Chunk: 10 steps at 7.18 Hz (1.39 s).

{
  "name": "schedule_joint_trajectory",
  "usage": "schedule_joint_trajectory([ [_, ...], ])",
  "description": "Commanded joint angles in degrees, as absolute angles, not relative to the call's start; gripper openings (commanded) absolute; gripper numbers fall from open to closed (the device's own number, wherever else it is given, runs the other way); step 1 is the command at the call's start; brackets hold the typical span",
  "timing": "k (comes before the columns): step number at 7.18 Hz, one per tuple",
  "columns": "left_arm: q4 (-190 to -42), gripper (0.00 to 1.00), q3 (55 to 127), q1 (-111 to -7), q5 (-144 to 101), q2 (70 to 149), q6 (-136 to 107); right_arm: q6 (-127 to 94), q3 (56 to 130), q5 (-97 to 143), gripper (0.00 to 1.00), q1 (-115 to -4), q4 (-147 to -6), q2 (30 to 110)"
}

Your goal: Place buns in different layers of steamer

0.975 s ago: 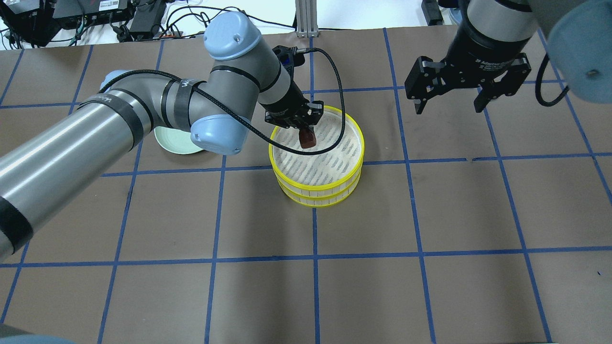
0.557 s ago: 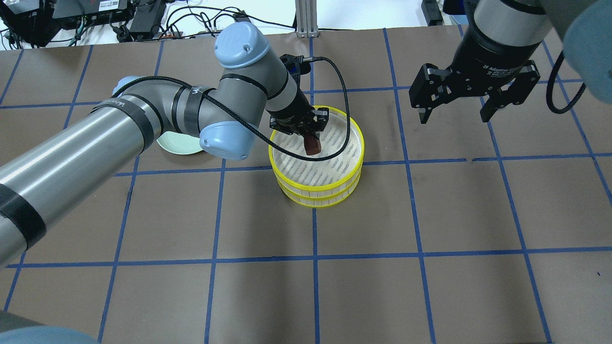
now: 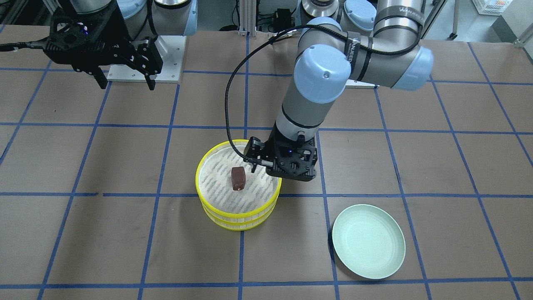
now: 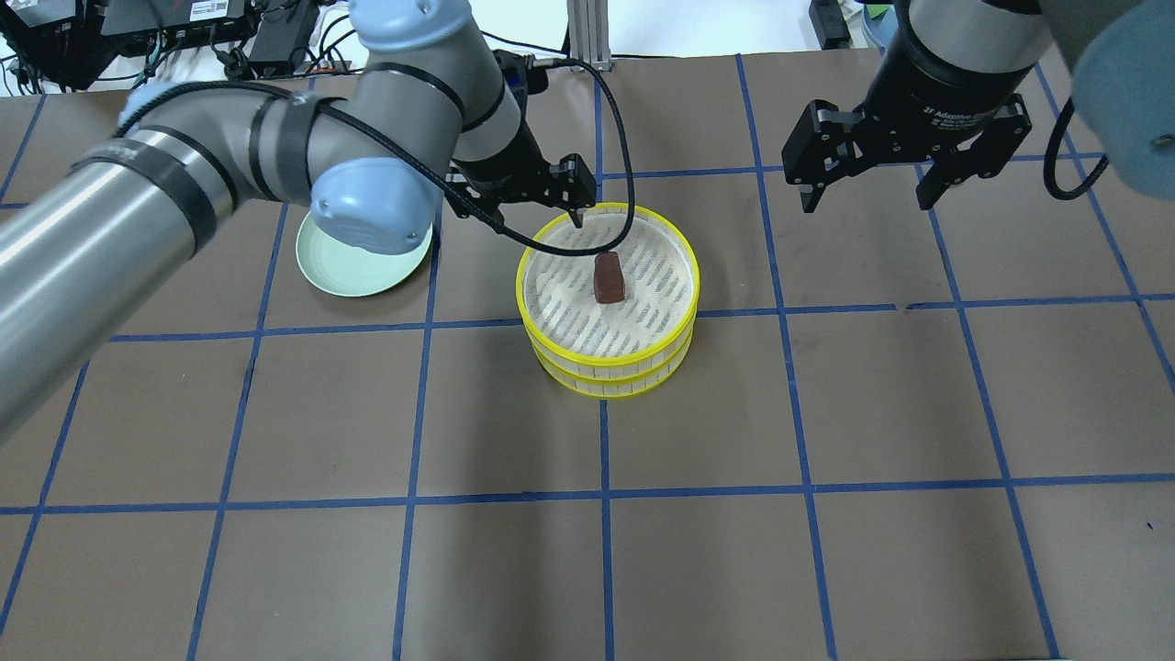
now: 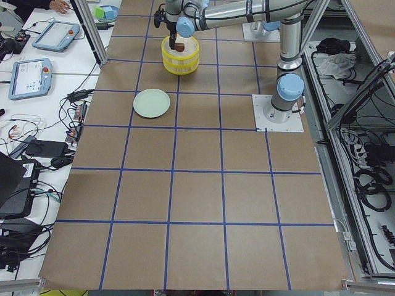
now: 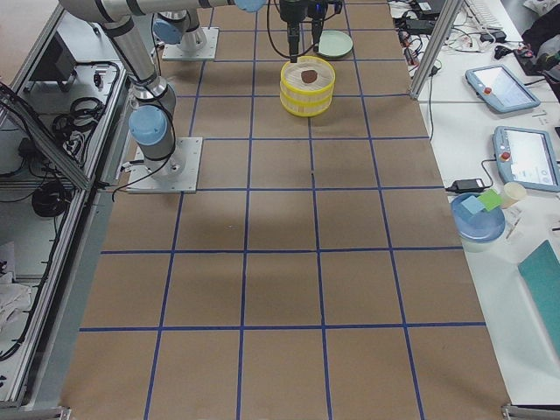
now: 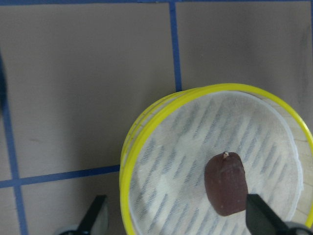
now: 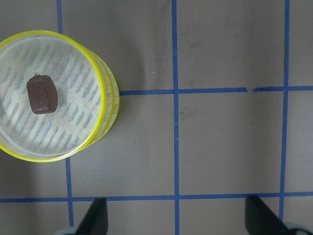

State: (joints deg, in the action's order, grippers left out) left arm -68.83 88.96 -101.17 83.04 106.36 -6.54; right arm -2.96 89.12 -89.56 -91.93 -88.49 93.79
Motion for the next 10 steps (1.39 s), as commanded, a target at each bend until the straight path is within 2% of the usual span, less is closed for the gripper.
schedule_joint_trajectory([
  [1, -76.2, 1.0, 86.8, -94.9, 89.4, 102.7, -0.3, -3.0, 89.1, -89.9, 1.0, -91.9, -88.5, 93.8],
  [6, -81.1, 1.0, 88.0, -88.9, 89.5, 97.7, -0.3, -3.1, 89.1, -89.9, 1.0, -91.9, -88.7, 93.8],
  [10, -82.6, 1.0, 90.5, -90.3, 95.7, 96.3, -1.1, -3.0, 89.1, -89.0, 1.0, -91.8, -88.4, 93.9],
])
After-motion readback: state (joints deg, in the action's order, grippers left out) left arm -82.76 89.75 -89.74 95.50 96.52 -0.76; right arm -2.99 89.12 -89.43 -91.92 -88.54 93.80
